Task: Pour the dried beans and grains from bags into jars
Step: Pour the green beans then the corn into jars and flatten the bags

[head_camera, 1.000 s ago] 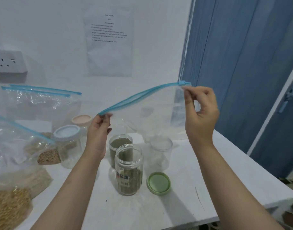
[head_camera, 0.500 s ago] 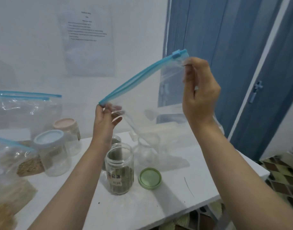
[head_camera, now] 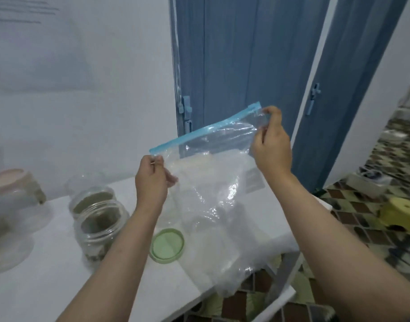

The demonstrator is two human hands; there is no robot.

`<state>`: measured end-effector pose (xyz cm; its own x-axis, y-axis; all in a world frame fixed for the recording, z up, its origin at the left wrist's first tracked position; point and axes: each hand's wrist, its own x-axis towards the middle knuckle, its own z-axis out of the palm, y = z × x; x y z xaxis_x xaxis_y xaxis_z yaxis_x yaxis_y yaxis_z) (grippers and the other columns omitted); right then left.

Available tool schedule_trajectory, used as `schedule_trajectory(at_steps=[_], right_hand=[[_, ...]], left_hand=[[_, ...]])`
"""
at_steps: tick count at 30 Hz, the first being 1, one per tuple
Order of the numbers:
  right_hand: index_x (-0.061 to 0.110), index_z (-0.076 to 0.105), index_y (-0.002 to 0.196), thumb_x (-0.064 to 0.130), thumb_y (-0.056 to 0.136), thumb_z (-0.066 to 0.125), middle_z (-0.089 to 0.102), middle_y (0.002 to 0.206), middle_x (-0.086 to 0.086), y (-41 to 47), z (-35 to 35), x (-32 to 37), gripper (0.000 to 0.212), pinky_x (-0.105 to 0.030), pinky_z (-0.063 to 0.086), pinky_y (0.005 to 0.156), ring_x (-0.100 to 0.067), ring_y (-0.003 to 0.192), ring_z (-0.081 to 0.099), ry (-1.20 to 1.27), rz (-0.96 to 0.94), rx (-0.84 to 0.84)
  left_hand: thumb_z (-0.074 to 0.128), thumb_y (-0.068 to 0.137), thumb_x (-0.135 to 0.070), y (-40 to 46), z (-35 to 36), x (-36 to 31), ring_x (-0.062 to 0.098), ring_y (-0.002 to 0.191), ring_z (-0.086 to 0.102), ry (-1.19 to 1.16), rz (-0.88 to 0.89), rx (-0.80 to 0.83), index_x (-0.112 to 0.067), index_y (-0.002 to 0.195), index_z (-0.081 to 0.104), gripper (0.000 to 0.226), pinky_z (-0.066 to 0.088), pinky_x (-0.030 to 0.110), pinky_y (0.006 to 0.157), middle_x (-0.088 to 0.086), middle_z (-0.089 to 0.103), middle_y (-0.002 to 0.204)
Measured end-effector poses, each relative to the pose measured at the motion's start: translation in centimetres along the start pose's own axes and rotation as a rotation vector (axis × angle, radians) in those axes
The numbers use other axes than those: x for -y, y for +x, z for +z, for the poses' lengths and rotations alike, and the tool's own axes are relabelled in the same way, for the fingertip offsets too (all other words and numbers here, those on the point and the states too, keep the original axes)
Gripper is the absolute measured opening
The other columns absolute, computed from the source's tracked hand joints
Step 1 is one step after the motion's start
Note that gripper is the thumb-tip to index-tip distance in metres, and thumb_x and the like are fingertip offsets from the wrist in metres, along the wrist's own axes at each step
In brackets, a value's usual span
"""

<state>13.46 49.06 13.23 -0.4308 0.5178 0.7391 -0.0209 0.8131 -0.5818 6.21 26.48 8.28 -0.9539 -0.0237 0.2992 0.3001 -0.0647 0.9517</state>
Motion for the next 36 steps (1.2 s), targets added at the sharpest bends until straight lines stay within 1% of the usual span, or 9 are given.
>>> schedule_trajectory(at_steps=[4, 9, 14, 17, 20, 25, 29, 34, 36], right_hand=[[0.022, 0.048, 0.118, 0.007, 0.097, 0.039, 0.053, 0.074, 0.0, 1.9, 1.6, -6.8, 0.027, -0.03, 0.032, 0.052, -0.022, 0.068, 0.052, -0.054, 0.09, 0.142], [0.019, 0.053, 0.091, 0.001, 0.091, 0.037, 0.06, 0.097, -0.001, 3.9, 4.4, -13.3, 0.023, -0.03, 0.036, 0.067, -0.022, 0.087, 0.054, -0.026, 0.222, 0.274], [0.01, 0.058, 0.118, 0.005, 0.096, 0.042, 0.051, 0.124, -0.009, 4.2, 9.1, -18.2, 0.028, -0.027, 0.037, 0.078, -0.021, 0.092, 0.052, -0.007, 0.25, 0.536], [0.012, 0.05, 0.137, 0.006, 0.097, 0.043, 0.04, 0.142, -0.009, 4.2, 11.6, -20.5, 0.042, -0.033, 0.039, 0.096, -0.027, 0.119, 0.051, -0.057, 0.22, 0.752], [0.022, 0.039, 0.149, 0.019, 0.101, 0.043, 0.026, 0.156, -0.006, 4.3, 13.0, -21.5, 0.048, -0.043, 0.031, 0.107, -0.03, 0.137, 0.033, -0.229, 0.149, 0.913], [0.034, 0.033, 0.151, 0.034, 0.103, 0.041, 0.013, 0.163, -0.003, 4.7, 12.1, -21.5, 0.048, -0.045, 0.025, 0.11, -0.032, 0.144, 0.02, -0.303, 0.155, 1.087], [0.037, 0.035, 0.149, 0.039, 0.104, 0.039, 0.016, 0.163, 0.003, 2.3, 8.6, -21.0, 0.046, -0.043, 0.023, 0.112, -0.028, 0.146, 0.017, -0.293, 0.114, 1.22], [0.044, 0.025, 0.152, 0.052, 0.103, 0.03, 0.004, 0.166, 0.005, -1.9, 6.8, -20.2, 0.05, -0.049, 0.01, 0.119, -0.027, 0.151, 0.004, -0.317, 0.046, 1.398], [0.044, 0.015, 0.154, 0.054, 0.103, 0.024, -0.004, 0.167, 0.003, -3.2, 7.5, -20.6, 0.053, -0.055, 0.003, 0.12, -0.03, 0.152, -0.004, -0.376, 0.066, 1.432]], left_hand=[[0.042, 0.105, -0.028, 0.5, 5.1, 2.1, 0.007, 0.045, 0.059, 0.028, -0.071, -0.018, -0.018, 0.111, 0.044, 0.012, 0.05, 0.024, 0.052, 0.003, 0.054, 0.071], [0.052, 0.1, -0.028, 1.0, 10.2, 5.0, 0.017, 0.078, 0.066, 0.113, -0.128, 0.048, -0.027, 0.121, 0.029, 0.031, 0.054, 0.031, 0.077, 0.003, 0.06, 0.1], [0.056, 0.098, -0.021, 2.6, 13.2, 9.3, 0.02, 0.101, 0.053, 0.45, -0.225, 0.091, -0.016, 0.137, 0.043, 0.042, 0.042, 0.031, 0.095, 0.006, 0.04, 0.14], [0.053, 0.099, -0.023, 3.6, 13.6, 12.0, 0.029, 0.122, 0.052, 0.566, -0.329, 0.141, -0.01, 0.147, 0.038, 0.051, 0.038, 0.036, 0.109, 0.01, 0.032, 0.15], [0.053, 0.099, -0.025, 4.5, 13.2, 14.1, 0.035, 0.115, 0.059, 0.518, -0.45, 0.134, -0.008, 0.149, 0.036, 0.055, 0.048, 0.047, 0.101, 0.012, 0.034, 0.151], [0.046, 0.102, -0.039, 4.5, 13.2, 13.9, 0.029, 0.143, 0.034, 0.625, -0.488, 0.136, -0.018, 0.156, 0.021, 0.063, 0.027, 0.04, 0.118, 0.009, 0.017, 0.162], [0.038, 0.101, -0.051, 1.8, 13.9, 12.3, 0.025, 0.148, 0.022, 0.725, -0.483, 0.164, -0.029, 0.157, 0.013, 0.066, 0.02, 0.04, 0.12, -0.002, -0.007, 0.165], [0.04, 0.097, -0.059, -3.3, 14.9, 11.5, 0.036, 0.146, 0.019, 0.825, -0.601, 0.141, -0.03, 0.156, 0.015, 0.071, 0.024, 0.046, 0.115, 0.003, -0.001, 0.163], [0.042, 0.094, -0.062, -4.0, 14.8, 11.3, 0.036, 0.141, 0.031, 0.771, -0.634, 0.148, -0.033, 0.155, 0.014, 0.073, 0.03, 0.047, 0.114, 0.005, 0.008, 0.16]])
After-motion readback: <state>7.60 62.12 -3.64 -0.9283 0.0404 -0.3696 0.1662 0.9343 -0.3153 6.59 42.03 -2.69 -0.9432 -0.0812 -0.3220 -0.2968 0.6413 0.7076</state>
